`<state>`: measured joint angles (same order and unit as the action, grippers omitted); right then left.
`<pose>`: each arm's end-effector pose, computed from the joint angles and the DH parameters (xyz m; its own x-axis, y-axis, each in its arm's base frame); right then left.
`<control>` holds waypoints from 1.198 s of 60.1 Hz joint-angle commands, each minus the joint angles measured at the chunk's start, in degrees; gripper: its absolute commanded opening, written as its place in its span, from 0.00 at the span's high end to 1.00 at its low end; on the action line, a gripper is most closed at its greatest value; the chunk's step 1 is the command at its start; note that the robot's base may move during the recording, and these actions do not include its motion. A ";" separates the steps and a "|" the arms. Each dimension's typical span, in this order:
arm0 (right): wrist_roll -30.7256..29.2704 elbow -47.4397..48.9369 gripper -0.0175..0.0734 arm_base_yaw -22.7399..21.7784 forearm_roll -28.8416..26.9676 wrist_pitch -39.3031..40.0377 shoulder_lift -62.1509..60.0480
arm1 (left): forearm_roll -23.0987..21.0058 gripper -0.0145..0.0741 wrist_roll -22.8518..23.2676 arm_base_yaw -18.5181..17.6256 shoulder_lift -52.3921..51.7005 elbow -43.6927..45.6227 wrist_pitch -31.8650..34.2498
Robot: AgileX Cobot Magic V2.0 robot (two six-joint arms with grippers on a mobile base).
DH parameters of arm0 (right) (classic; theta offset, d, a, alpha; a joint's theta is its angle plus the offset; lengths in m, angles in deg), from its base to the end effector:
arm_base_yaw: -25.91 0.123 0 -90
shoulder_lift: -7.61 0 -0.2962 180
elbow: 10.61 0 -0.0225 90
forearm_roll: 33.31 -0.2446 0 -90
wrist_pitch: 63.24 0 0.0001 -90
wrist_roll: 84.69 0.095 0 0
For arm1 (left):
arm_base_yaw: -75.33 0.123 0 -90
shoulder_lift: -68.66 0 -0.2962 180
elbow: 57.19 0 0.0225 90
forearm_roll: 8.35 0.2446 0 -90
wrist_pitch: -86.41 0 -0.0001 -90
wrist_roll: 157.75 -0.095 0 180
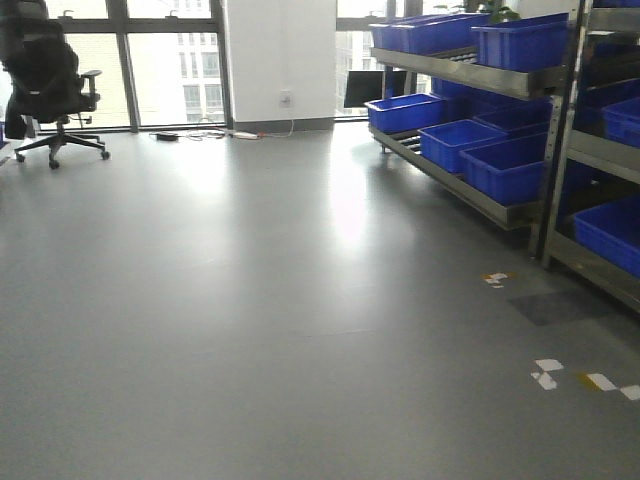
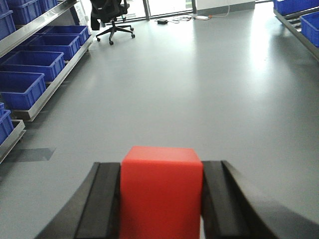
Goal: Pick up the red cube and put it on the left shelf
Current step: 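Drive the base across the floor to the shelf of blue bins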
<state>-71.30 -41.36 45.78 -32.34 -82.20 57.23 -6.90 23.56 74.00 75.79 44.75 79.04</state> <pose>0.1311 0.0468 0.3962 -0.2211 0.1497 -0.9637 -0.2940 0.9320 0.2122 0.0428 -0.0007 0.1984 -0.0446 0.0033 -0.9990 0.0201 0.9998 0.0024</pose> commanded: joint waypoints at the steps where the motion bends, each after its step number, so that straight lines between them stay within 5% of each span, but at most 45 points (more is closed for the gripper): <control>1: -0.23 1.82 0.75 0.10 0.62 4.66 -0.24 | -0.07 0.72 0.12 -0.04 -0.82 -1.32 5.11; 72: -0.23 1.82 0.75 0.10 0.62 4.24 -0.14 | -0.07 0.72 0.12 -0.04 -0.82 -1.32 5.11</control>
<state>-71.30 -41.36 45.78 -32.34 -82.41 57.23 -6.90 23.56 74.00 75.79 44.75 79.04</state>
